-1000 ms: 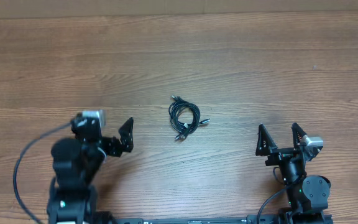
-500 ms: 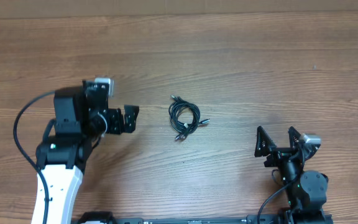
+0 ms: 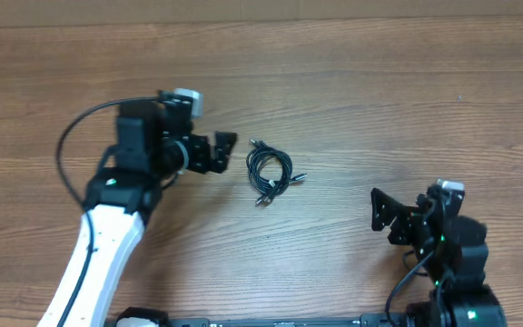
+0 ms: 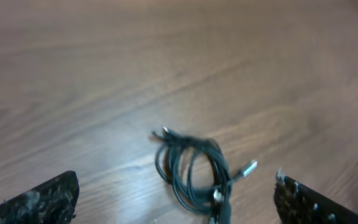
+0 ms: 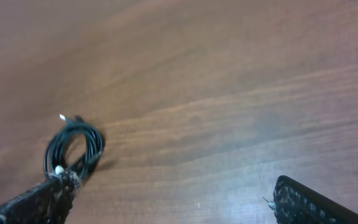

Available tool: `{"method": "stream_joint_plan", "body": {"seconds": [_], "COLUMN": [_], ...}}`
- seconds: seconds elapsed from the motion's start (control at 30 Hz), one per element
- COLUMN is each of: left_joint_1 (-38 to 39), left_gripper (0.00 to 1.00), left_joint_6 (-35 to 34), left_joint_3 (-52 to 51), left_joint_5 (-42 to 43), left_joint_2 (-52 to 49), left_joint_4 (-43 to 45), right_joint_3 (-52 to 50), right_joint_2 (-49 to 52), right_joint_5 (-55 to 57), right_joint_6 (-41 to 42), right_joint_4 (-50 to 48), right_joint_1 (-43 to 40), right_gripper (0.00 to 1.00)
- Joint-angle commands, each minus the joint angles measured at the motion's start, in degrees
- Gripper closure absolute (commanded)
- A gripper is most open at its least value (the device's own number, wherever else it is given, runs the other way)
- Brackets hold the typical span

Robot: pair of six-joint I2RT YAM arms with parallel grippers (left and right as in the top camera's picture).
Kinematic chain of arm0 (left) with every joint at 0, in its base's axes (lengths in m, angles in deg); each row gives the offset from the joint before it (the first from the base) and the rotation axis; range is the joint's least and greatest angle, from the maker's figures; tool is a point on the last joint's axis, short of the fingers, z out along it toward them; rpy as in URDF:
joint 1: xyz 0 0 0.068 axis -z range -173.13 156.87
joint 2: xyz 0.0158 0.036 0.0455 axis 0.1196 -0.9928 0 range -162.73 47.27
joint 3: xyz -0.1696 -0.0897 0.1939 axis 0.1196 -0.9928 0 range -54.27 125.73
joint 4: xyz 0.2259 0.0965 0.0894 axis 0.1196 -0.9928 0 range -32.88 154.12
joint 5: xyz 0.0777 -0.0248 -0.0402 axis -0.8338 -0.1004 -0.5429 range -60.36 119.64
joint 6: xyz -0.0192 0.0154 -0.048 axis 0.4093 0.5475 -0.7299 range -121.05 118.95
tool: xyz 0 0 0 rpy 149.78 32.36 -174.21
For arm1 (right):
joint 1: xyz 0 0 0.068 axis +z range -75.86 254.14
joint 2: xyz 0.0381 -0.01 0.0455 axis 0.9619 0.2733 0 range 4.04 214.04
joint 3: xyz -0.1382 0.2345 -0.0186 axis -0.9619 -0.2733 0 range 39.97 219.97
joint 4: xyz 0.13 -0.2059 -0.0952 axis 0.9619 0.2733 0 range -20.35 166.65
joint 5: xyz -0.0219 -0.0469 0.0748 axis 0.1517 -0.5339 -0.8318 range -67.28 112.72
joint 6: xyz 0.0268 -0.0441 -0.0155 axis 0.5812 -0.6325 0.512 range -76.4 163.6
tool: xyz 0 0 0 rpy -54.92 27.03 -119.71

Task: Untangle cables
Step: 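Move the left gripper forward over the black cable bundle and lower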

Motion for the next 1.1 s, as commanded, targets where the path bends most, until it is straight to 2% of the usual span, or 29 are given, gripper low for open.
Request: {"method": "stream_joint_plan", "body": {"seconds": [0.0,0.27,0.33,0.47,0.77,1.0,1.07], "left_joint_1": [4.33,12.50,13.40,13.79,13.62,13.68,13.68], "left_gripper": [0.00,0.00,0.00,0.00,0.00,0.00,0.03], "left_joint_6": [5.57,13.64,13.90,12.76,11.76,11.89,12.41], "left_joint_3": [2.73,10.47,12.98,16.59,16.46,16.46,16.46], "left_joint_5": [-4.85,-13.40,-16.11,-16.31,-16.22,-16.15,-16.17], "left_joint_2": [-3.45,-14.49,-17.27,-20.98,-25.11,-32.09,-34.10], "left_joint_4": [-1.25,-9.57,-12.15,-16.87,-12.37,-10.03,-9.70], "right_joint_3": [5.25,14.58,16.37,18.14,18.14,18.14,18.14], "right_joint_2": [5.97,20.55,24.04,28.89,32.35,32.35,32.35], "right_joint_5": [-1.42,-1.88,-1.97,-2.69,-7.30,-11.85,-11.85], "right_joint_6": [0.11,-0.13,-0.09,-0.07,-0.04,0.11,0.11], "right_joint_4": [2.47,10.78,12.15,12.20,11.13,10.62,10.54], "right_joint_1": [-0.15,-0.15,-0.15,-0.15,-0.15,-0.15,-0.15], "right_gripper": [0.00,0.00,0.00,0.00,0.00,0.00,0.00]}}
